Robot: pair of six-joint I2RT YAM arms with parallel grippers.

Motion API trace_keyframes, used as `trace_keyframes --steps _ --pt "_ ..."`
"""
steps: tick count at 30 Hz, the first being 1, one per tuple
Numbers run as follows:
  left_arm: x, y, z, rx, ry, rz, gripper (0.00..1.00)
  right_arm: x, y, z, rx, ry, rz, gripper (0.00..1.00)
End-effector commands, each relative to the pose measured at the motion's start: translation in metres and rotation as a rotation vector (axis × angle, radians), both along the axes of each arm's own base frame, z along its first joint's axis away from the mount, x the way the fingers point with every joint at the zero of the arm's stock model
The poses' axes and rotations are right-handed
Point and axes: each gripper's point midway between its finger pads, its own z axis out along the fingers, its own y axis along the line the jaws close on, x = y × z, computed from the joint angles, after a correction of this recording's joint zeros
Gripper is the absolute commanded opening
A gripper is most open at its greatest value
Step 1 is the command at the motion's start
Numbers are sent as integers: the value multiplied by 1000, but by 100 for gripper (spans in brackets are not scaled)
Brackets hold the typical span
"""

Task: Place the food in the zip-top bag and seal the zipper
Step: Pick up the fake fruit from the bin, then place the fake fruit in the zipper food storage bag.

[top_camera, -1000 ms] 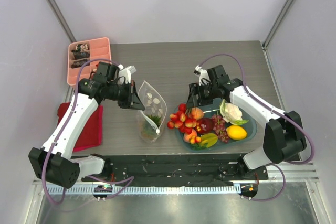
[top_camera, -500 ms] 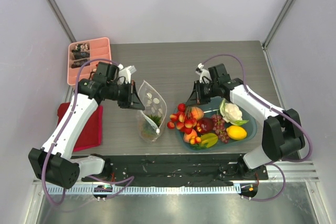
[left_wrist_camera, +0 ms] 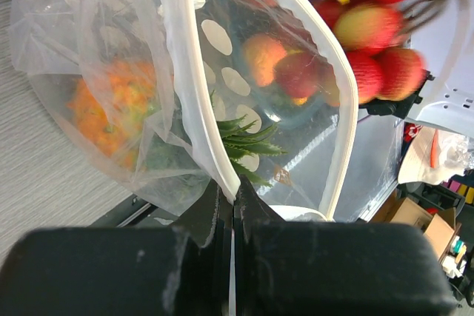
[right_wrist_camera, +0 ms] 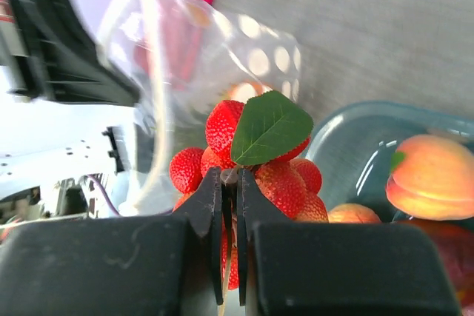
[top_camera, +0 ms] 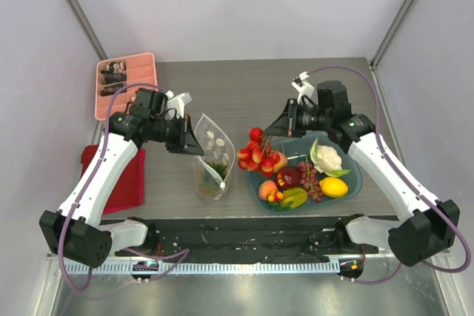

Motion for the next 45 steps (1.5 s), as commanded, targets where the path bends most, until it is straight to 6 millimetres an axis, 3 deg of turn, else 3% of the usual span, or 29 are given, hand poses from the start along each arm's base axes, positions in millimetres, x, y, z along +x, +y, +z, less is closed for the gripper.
trace_keyframes --steps 1,3,9,14,18,22,25,32,35,37,41,45 --pt "4 -2 10 -25 -60 -8 0 0 -7 82 61 -238 -17 1" --pt "4 -2 7 -23 -56 -10 0 -4 -6 113 92 -309 1 1" --pt "6 -4 8 -35 -61 -14 0 -6 5 176 202 -433 66 1" --pt "7 -5 10 -42 -63 -12 0 -10 29 204 351 -420 119 1" --pt "7 -5 11 -42 -65 -14 0 -30 65 215 432 -416 223 1" --pt "5 -4 11 -41 -69 -17 0 -36 93 206 470 -377 270 1" --pt "4 -4 11 -44 -69 -21 0 -31 107 185 477 -325 276 1" --pt "-1 -6 15 -70 -76 -38 0 -11 112 93 357 -226 238 1" --pt "-2 -6 16 -69 -83 -47 0 2 105 76 313 -222 199 1" --pt "-4 -5 14 -65 -77 -55 0 15 100 75 290 -232 152 1" --pt "-9 -5 13 -71 -68 -65 0 32 90 92 233 -341 79 1" --pt "-9 -6 14 -73 -75 -76 0 37 84 85 127 -388 42 1"
